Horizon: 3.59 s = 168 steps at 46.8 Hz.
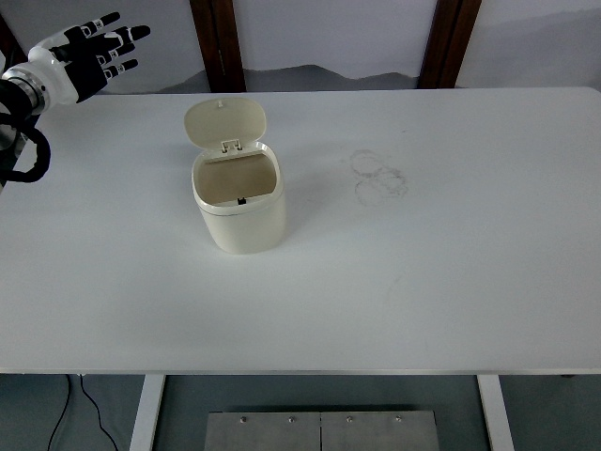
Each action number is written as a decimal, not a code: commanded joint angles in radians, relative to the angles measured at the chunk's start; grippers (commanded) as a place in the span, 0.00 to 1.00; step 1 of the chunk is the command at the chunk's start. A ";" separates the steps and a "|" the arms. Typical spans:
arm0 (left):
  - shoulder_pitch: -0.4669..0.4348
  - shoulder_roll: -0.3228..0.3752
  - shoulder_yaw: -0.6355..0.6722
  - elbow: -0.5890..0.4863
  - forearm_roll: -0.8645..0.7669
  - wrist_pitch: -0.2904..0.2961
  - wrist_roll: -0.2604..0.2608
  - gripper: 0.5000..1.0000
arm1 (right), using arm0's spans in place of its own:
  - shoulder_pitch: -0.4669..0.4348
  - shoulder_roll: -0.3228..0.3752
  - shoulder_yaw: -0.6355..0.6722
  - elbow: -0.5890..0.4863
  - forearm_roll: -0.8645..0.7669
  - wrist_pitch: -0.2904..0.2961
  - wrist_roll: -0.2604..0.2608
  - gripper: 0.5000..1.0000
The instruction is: Close trash bin
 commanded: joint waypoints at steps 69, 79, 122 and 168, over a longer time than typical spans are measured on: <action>-0.757 -0.248 0.785 -0.111 -0.005 -0.084 0.532 1.00 | 0.000 0.000 -0.002 -0.001 -0.006 0.000 -0.002 0.99; -0.762 -0.259 0.784 -0.110 -0.005 -0.136 0.532 1.00 | 0.000 0.000 -0.002 0.000 -0.006 0.000 -0.002 0.99; -0.868 -0.316 0.859 -0.113 -0.005 -0.171 0.532 1.00 | 0.000 0.000 -0.002 -0.001 -0.006 0.000 -0.002 0.99; -0.832 -0.366 0.873 -0.142 -0.048 -0.184 0.532 1.00 | 0.001 0.000 -0.003 0.000 -0.006 0.000 -0.034 0.99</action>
